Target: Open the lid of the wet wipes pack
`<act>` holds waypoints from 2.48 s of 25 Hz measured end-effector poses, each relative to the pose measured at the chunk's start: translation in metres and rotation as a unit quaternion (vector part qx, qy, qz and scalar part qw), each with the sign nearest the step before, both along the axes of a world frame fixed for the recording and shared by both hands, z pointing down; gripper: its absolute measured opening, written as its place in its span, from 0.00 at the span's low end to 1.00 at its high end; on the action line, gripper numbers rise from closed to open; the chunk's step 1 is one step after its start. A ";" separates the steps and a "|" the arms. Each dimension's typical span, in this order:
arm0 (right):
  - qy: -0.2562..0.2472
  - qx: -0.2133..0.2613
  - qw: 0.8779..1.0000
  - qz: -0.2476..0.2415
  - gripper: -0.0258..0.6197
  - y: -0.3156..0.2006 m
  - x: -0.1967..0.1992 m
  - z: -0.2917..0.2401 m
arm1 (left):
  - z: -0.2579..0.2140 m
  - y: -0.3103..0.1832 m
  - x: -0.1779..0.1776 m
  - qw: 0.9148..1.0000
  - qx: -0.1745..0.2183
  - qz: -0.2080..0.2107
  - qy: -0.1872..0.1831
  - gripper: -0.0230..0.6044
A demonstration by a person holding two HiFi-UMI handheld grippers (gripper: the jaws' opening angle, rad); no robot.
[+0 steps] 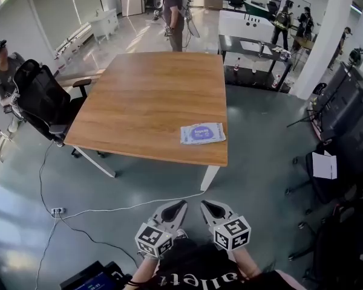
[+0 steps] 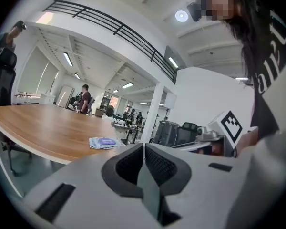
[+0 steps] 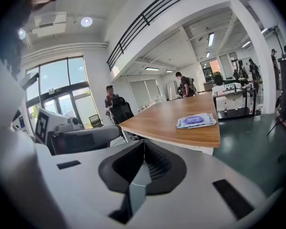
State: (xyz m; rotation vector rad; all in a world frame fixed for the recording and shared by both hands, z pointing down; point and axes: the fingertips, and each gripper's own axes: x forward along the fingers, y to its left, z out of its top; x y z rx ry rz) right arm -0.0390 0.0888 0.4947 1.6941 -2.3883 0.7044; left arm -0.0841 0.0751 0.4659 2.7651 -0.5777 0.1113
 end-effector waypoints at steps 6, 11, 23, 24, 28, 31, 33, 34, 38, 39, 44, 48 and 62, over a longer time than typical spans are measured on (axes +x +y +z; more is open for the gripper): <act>0.010 -0.016 0.999 0.034 0.06 -0.018 0.020 0.006 | 0.013 -0.023 0.004 1.000 -0.022 0.016 0.001 0.04; 0.015 -0.021 0.999 0.037 0.06 -0.055 0.040 0.016 | 0.023 -0.057 0.010 0.999 -0.034 0.004 0.002 0.04; 0.055 -0.005 0.998 -0.042 0.06 -0.202 0.123 0.023 | 0.033 -0.190 0.047 0.992 -0.043 -0.116 -0.019 0.04; 0.059 -0.007 0.997 -0.051 0.06 -0.215 0.132 0.025 | 0.036 -0.202 0.055 0.991 -0.047 -0.121 -0.024 0.04; 0.086 -0.022 0.991 -0.098 0.06 -0.249 0.157 0.042 | 0.053 -0.238 0.088 0.988 -0.067 -0.125 -0.055 0.08; 0.112 -0.037 0.983 -0.141 0.06 -0.261 0.168 0.061 | 0.068 -0.253 0.108 0.986 -0.076 -0.125 -0.085 0.10; 0.129 -0.041 0.976 -0.169 0.06 -0.269 0.172 0.072 | 0.079 -0.263 0.119 0.983 -0.077 -0.127 -0.105 0.11; 0.137 -0.040 0.973 -0.182 0.06 -0.274 0.173 0.076 | 0.085 -0.269 0.124 0.982 -0.076 -0.127 -0.115 0.13; 0.163 -0.038 0.961 -0.221 0.06 -0.291 0.171 0.087 | 0.107 -0.286 0.139 0.976 -0.073 -0.111 -0.171 0.14; 0.166 -0.041 0.959 -0.226 0.06 -0.293 0.170 0.087 | 0.110 -0.290 0.142 0.974 -0.071 -0.106 -0.186 0.14; 0.191 -0.047 0.950 -0.244 0.06 -0.308 0.174 0.096 | 0.137 -0.308 0.148 0.962 -0.065 -0.077 -0.255 0.18; 0.217 -0.051 0.939 -0.261 0.06 -0.310 0.175 0.104 | 0.163 -0.316 0.152 0.950 -0.055 -0.030 -0.307 0.22; 0.340 -0.073 0.884 -0.311 0.17 -0.320 0.162 0.144 | 0.202 -0.330 0.168 0.924 -0.033 0.066 -0.375 0.23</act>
